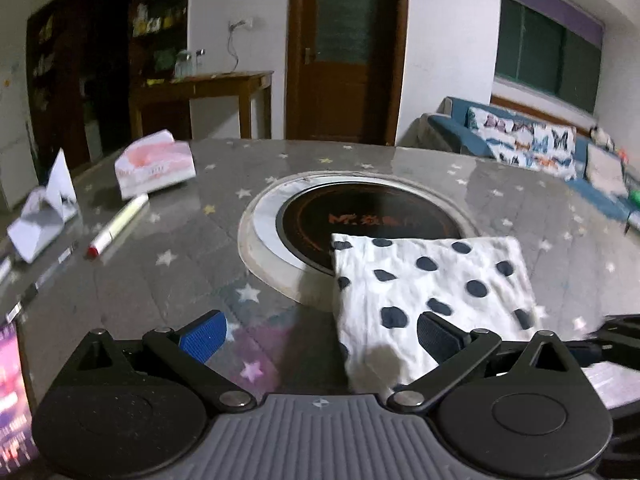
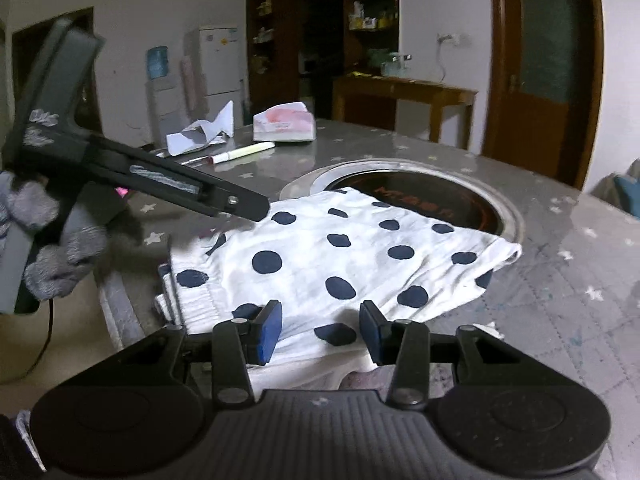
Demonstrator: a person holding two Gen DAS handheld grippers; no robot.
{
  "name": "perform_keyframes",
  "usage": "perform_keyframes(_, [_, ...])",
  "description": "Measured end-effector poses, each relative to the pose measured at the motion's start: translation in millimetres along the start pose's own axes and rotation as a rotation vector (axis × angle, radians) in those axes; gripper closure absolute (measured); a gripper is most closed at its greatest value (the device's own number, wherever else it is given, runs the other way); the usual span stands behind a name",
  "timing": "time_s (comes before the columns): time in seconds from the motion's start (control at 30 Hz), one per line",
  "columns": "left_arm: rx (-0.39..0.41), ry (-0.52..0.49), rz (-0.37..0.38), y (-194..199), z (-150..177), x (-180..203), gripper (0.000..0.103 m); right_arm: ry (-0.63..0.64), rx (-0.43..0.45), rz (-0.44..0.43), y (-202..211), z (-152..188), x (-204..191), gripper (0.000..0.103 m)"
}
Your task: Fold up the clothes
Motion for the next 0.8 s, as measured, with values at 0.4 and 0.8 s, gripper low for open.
perform_keyframes(0.4, [-0.062,-0.008,0.066,-25.1,15.2,-18.0,0.0,0.021,-0.031,0.11,3.3,1.9,-12.8,0.059])
perform_keyframes(0.8, [-0.013,0.028,0.085,-10.8,-5.4,-24.2,0.0,-0.065,-0.018,0.06,-10.1,-45.1,33.1,0.058])
Point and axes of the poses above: each gripper's, at about its wrist camera, not at the fingertips, and y roughly against the way its jaws point, x to its right, z to its underside, the point moved 2 cm from there along -y, roughly the way its jaws point, and after that the axes turned 6 degrees about -y, right-handed, at the moved point
